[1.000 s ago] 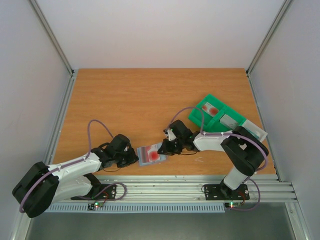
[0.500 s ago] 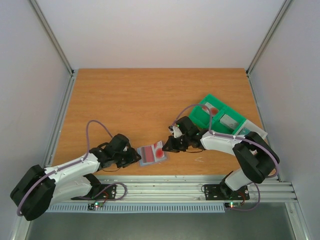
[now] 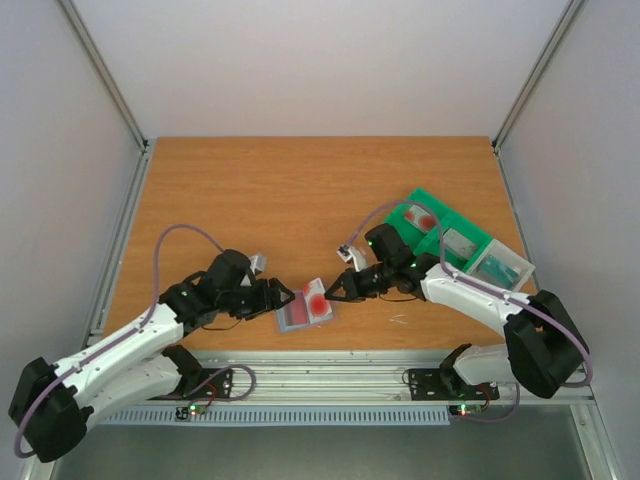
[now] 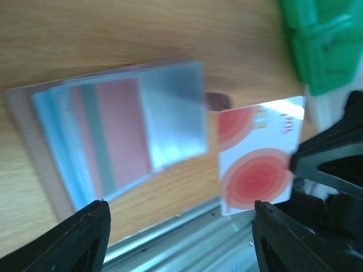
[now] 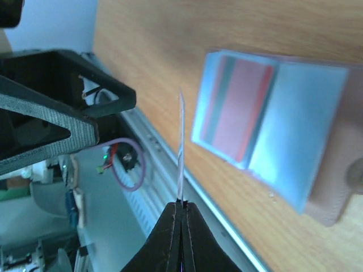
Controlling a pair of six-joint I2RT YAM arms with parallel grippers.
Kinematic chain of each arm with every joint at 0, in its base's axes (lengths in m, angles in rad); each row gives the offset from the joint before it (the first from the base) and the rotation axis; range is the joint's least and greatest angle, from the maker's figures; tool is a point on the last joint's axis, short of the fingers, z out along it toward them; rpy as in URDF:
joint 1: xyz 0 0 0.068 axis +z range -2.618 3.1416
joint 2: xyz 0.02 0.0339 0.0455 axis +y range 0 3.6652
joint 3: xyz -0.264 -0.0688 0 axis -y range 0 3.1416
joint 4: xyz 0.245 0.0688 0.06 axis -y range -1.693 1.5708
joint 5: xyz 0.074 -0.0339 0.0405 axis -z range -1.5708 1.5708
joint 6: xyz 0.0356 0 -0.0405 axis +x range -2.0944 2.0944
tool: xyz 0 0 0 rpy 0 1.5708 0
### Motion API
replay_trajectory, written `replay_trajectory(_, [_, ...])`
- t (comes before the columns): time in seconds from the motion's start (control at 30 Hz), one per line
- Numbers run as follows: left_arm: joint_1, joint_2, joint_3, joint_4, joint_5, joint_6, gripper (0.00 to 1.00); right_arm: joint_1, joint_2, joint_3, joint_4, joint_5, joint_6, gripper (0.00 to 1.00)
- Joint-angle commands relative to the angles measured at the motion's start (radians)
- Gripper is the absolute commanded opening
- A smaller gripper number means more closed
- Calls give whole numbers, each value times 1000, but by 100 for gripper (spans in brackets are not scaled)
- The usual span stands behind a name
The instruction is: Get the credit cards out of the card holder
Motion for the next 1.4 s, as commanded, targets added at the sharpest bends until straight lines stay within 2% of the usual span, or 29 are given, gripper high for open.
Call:
replay_trajectory(0.0, [6, -45, 98, -45, 123, 121, 70, -3, -66, 66, -117, -135, -149, 1])
replay_trajectory(0.13, [7, -82, 136, -13, 233, 187, 74, -2, -135, 94, -206, -176, -209, 1])
replay_trajectory(0.27, [7, -77, 170, -10, 335, 228, 75, -1, -176, 85, -152, -271, -156, 1])
replay_trajectory(0.57, [9, -42, 211, -68, 357, 281, 68, 9, -208, 89, -125, -359, -144, 1])
replay_trajectory(0.83, [14, -50, 175, 34, 401, 241, 36, 12, -209, 77, -93, -380, -124, 1])
replay_trajectory(1.03, [30, -72, 114, 166, 445, 140, 1, 13, -203, 76, -97, -373, -128, 1])
replay_trajectory(1.23, [54, -79, 82, 185, 427, 102, 0, 13, -209, 81, -104, -338, -116, 2])
replay_trajectory(1.37, [65, -91, 58, 221, 411, 67, 1, 13, -232, 81, -97, -272, -73, 13])
